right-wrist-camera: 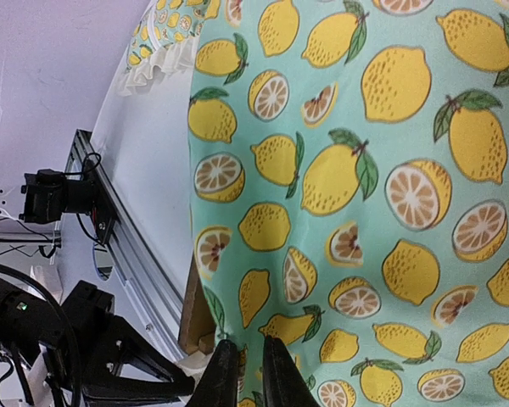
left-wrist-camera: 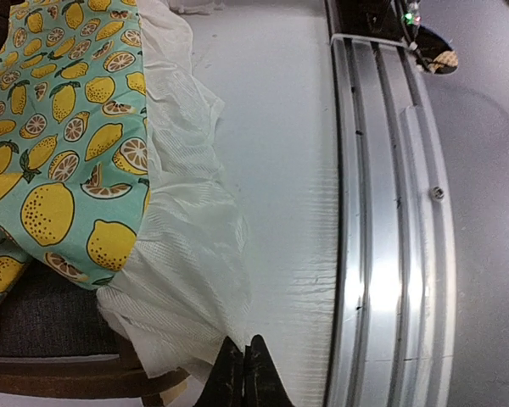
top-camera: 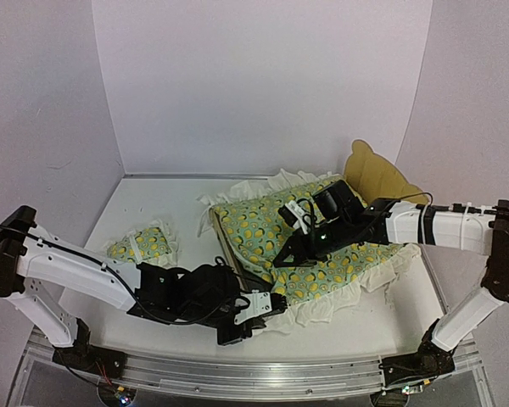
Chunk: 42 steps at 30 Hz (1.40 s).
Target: Set up the pet bed
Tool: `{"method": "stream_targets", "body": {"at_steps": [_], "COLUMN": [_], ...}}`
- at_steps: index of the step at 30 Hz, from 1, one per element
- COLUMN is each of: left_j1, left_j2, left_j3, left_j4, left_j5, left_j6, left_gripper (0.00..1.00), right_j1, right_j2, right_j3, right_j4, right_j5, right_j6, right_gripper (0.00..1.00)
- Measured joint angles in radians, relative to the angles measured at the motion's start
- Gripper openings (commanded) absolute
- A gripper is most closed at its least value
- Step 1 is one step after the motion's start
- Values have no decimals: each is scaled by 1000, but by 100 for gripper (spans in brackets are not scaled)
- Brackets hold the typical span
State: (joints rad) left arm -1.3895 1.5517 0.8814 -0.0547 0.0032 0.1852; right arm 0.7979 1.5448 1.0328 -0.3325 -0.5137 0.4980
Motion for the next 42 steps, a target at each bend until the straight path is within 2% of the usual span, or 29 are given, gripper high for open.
{"method": "stream_targets", "body": {"at_steps": [6,11,13,14,17,21,24,25,29,32,38,42], "left_j1": [2,7,12,12,13,25,76,100,200,280,442,529], "left_j2": [-32,23,55,66,74,21,-128,-184,-355,-419,-411,-408], "left_j3": [-108,-113,-99,-93,-89,-121,-193,-213,-257,-287,-314,-315], "left_j4": [119,166,187,196,207,212,210,211,224,239,236,238], "left_j5": [135,190,210,216,257,311,352,360,380,394,386,366], "left_j6": [-126,-176,-179,-181,-186,-192,-218,-231,-291,-346,-493,-612], "left_gripper": [0,1,10,20,40,52,54,54,54,51,53,56], "right_j1": [41,83,99,104,143,211,236,235,226,225,265,307], "right_j2": [37,84,103,119,164,166,112,82,-42,-74,23,111], "right_j3": [15,19,34,53,106,115,103,99,88,63,10,-4], "right_j4": [1,-4,-29,-53,-92,-119,-140,-150,-163,-140,-89,-19], "right_j5": [3,69,106,126,180,229,254,260,259,234,220,248], "right_j6": [5,25,27,25,16,7,8,9,19,31,63,102], "right_gripper": [14,17,17,18,29,46,51,50,35,19,0,0]}}
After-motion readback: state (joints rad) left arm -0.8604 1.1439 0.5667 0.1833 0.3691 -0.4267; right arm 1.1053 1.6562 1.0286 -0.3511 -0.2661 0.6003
